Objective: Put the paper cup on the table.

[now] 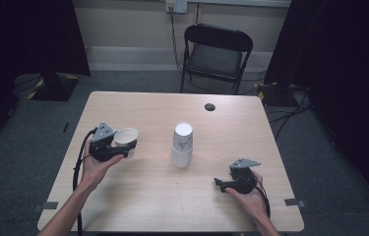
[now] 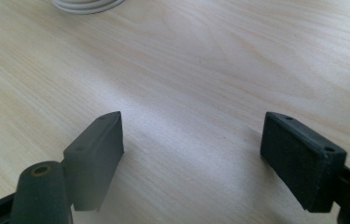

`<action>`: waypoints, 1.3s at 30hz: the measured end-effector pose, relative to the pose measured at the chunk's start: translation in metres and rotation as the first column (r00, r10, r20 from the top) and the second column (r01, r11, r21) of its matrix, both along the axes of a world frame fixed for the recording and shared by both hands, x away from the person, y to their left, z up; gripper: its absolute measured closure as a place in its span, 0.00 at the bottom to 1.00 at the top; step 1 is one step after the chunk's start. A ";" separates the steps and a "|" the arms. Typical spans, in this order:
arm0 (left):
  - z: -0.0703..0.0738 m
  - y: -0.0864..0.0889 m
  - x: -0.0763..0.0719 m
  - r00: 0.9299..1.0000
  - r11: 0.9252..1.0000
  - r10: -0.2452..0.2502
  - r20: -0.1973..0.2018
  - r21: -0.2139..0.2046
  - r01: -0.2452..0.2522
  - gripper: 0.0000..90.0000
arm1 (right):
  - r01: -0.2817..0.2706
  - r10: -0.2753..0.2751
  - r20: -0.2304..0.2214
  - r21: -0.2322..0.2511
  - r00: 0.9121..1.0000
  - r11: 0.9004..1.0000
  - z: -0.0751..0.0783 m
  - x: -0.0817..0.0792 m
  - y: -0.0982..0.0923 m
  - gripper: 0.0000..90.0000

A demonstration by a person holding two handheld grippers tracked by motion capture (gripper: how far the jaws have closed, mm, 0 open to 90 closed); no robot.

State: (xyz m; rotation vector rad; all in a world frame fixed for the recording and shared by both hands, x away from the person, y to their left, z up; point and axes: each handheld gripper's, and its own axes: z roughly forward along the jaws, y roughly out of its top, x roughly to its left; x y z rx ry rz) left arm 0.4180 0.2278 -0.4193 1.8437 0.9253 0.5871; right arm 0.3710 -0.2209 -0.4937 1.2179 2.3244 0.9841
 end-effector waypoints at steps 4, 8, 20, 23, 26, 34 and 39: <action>-0.007 0.002 0.011 0.999 0.999 0.044 -0.014 0.014 -0.044 0.37 | 0.000 0.001 0.025 -0.012 1.000 1.000 -0.002 -0.002 0.001 0.21; -0.017 0.005 0.021 0.996 0.997 0.079 -0.035 0.004 -0.079 0.37 | 0.011 -0.011 0.046 0.004 0.999 1.000 -0.005 -0.003 0.000 0.19; -0.030 -0.001 0.035 0.995 0.996 0.083 -0.051 -0.014 -0.083 0.37 | 0.013 -0.013 0.046 0.005 0.999 1.000 -0.005 -0.003 0.000 0.19; -0.033 -0.001 0.038 0.995 0.996 0.086 -0.046 0.008 -0.086 0.37 | 0.013 -0.014 0.046 0.005 0.999 1.000 -0.005 -0.003 0.000 0.19; -0.039 -0.001 0.040 0.995 0.996 0.087 -0.049 0.039 -0.085 0.37 | 0.013 -0.013 0.046 0.005 0.999 1.000 -0.005 -0.003 0.000 0.19; -0.048 -0.003 0.040 0.994 0.995 0.085 -0.070 0.058 -0.081 0.35 | 0.014 -0.014 0.046 0.005 0.999 1.000 -0.005 -0.003 0.000 0.19; -0.046 -0.003 0.038 0.993 0.996 0.071 -0.098 0.062 -0.065 0.32 | 0.016 -0.016 0.045 0.005 0.999 1.000 -0.005 -0.003 0.000 0.19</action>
